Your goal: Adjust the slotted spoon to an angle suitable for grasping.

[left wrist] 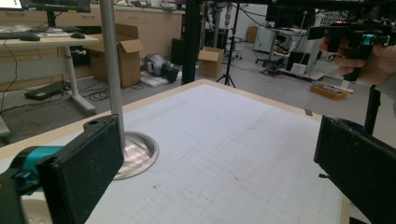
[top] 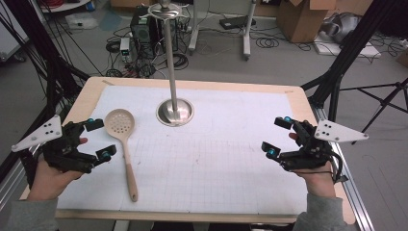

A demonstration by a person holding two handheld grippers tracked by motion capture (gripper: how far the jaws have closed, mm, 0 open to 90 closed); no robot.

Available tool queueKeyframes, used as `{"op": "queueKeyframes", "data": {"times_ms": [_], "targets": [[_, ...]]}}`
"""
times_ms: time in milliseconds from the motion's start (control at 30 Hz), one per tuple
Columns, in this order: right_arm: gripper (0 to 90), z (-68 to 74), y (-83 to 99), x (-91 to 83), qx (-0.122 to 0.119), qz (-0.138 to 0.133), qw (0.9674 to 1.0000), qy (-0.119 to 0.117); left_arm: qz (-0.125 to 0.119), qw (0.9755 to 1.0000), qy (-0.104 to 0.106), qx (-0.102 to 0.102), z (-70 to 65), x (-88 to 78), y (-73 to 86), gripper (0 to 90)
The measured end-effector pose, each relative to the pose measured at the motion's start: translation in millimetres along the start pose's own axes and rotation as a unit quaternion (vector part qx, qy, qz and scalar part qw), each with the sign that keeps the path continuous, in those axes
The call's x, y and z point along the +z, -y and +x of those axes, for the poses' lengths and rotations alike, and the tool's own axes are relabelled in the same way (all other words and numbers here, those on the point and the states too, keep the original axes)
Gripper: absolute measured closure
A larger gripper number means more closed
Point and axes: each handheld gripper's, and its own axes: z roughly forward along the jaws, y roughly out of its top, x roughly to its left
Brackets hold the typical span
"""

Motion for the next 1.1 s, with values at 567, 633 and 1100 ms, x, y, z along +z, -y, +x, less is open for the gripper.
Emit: {"op": "queueKeyframes", "data": {"times_ms": [567,633,1100], "targets": [[9.7,0.5,2.9,-4.0,-0.006,-0.001,1.0,0.0,0.033,0.9993,-0.01,0.011,9.1,3.8,14.4,36.8],[9.7,0.8,3.0,-3.7,-0.004,0.0,1.0,-0.001,0.037,0.9992,-0.011,0.012,9.5,4.1,15.3,41.2],[9.6,0.2,4.8,-1.3,-0.001,0.008,1.0,-0.005,0.084,0.9954,-0.026,0.039,8.4,11.0,30.4,79.2]]}}
